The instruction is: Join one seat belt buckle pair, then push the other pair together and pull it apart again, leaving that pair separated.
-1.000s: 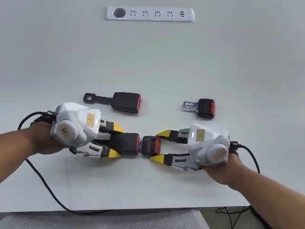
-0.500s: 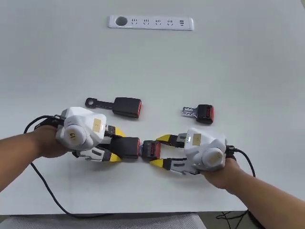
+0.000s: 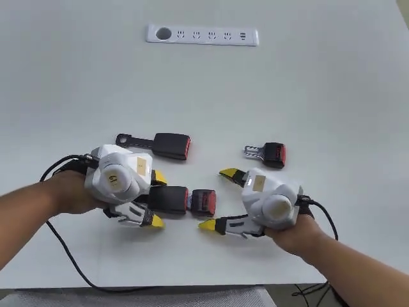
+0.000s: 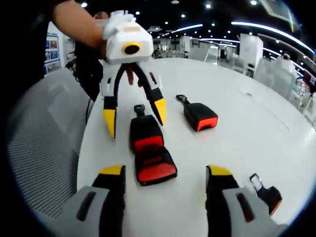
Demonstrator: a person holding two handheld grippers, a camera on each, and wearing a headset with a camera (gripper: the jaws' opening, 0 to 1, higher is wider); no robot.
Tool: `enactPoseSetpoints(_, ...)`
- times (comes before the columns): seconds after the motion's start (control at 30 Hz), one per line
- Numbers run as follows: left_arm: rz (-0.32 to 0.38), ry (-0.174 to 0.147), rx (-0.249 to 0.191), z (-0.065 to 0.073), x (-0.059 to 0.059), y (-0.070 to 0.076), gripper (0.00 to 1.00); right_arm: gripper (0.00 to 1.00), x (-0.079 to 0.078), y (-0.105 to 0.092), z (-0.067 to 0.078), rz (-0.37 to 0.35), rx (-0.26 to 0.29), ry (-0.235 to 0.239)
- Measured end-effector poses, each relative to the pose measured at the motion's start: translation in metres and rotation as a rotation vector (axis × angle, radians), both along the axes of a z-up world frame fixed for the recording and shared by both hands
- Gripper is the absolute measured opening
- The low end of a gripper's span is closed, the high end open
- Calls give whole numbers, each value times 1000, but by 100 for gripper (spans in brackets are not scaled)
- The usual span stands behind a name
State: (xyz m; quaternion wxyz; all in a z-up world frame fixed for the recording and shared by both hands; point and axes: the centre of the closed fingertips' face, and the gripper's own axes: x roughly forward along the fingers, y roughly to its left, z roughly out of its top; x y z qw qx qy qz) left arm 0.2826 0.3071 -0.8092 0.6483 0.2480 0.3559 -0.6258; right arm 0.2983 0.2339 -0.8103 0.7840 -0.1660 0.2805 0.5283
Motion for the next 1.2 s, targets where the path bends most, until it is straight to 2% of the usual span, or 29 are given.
enactPoseSetpoints(0.07, 26, -6, -20, 8, 1, -2, 63, 68, 1, -4, 5, -8, 11, -16)
enactPoseSetpoints(0.1, 32, -27, -31, 9, 5, -1, 66, 69, 2, -7, 7, -15, 18, -16)
enactPoseSetpoints(0.2, 50, -51, -40, 17, 12, 0, 71, 70, 7, -16, 13, -37, 30, -15)
enactPoseSetpoints(0.3, 66, -96, -59, 29, 28, 0, 71, 70, 11, -30, 13, -33, -14, 1)
enactPoseSetpoints(0.43, 89, -129, -82, 43, 45, -5, 73, 70, 22, -44, 24, -28, 0, -11)
enactPoseSetpoints(0.6, 109, -165, -101, 52, 71, -4, 74, 69, 45, -68, 31, -41, -29, -28)
enactPoseSetpoints(0.73, 130, -171, -102, 52, 90, -1, 74, 69, 61, -83, 34, -58, -27, -26)
enactPoseSetpoints(0.8, 140, -164, -108, 51, 98, 0, 75, 69, 71, -93, 35, -67, -37, -26)
enactPoseSetpoints(0.87, 141, -171, -94, 47, 104, 2, 75, 69, 78, -101, 33, -79, -34, -5)
enactPoseSetpoints(0.9, 136, -172, -82, 44, 108, 4, 75, 69, 80, -105, 31, -87, -22, 28)
enactPoseSetpoints(1.03, 121, -155, -66, 35, 115, 5, 74, 69, 90, -120, 23, -91, -48, 44)
enactPoseSetpoints(1.2, 87, -138, -33, 18, 120, 6, 74, 70, 97, -136, 12, -95, -59, 93)
